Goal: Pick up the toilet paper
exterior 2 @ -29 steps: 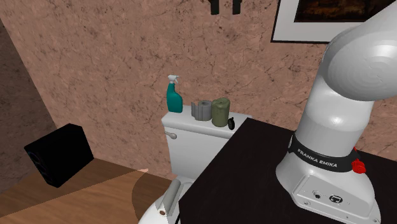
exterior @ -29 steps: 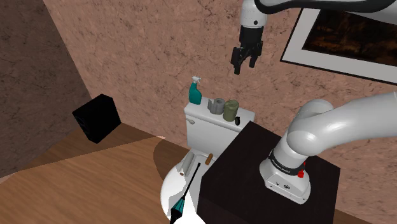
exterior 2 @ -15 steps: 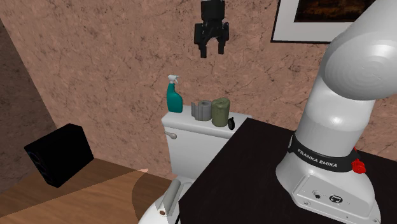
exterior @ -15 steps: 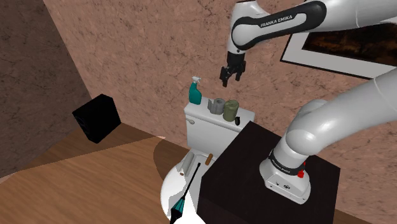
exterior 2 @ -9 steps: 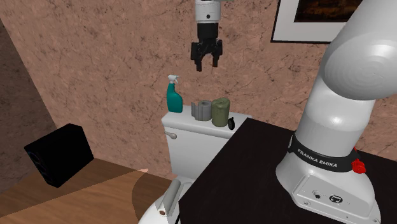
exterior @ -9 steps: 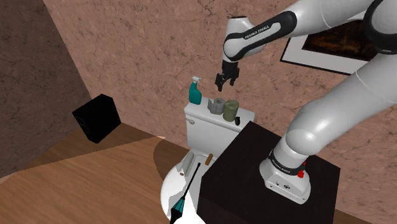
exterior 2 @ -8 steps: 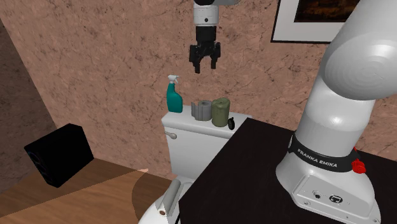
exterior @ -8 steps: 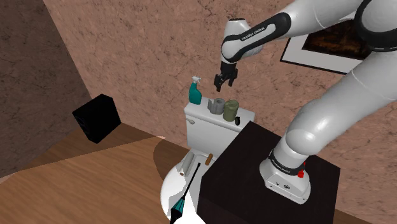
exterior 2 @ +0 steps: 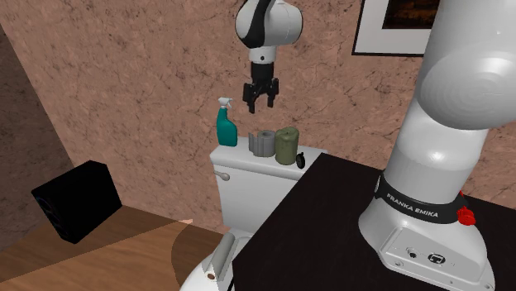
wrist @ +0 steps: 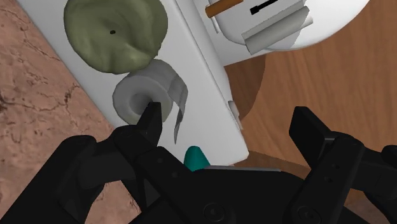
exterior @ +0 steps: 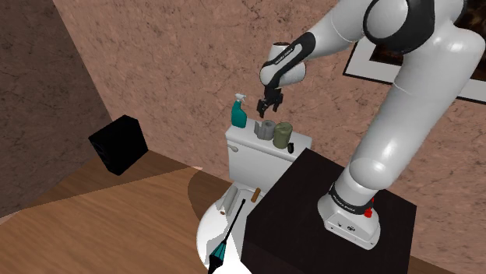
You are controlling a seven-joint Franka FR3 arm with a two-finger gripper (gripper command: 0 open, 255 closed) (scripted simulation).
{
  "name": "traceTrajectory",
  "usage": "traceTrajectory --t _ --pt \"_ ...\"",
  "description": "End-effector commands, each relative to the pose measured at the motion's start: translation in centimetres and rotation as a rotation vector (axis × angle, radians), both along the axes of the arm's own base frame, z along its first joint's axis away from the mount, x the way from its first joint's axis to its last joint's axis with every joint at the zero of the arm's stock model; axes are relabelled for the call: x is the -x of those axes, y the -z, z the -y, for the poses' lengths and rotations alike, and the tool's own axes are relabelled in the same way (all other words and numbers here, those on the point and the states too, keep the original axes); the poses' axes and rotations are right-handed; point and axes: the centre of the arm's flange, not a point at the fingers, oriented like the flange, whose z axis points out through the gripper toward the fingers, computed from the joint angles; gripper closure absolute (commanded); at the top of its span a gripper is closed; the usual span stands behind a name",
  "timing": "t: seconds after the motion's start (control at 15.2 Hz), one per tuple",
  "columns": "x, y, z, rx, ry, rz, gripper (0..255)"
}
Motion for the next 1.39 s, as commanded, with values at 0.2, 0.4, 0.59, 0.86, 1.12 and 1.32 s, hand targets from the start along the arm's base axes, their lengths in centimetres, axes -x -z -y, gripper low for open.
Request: traceTrajectory --t 0.2,0.4,0.59,0.86,1.12,1.32 --pt "-3.4 4.8 2.9 -0.001 0.001 0.02 0" --pt "-5.4 7.7 4.5 -0.003 0.002 0.032 0" --pt "-7.4 10.5 6.1 -0.004 0.003 0.043 0" --pt "-10.2 14.3 8.3 -0.006 0.004 0.058 0" --pt "-10.5 16.3 8.5 -0.006 0.004 0.06 0" --pt "-10.5 17.9 8.5 -0.006 0.004 0.06 0"
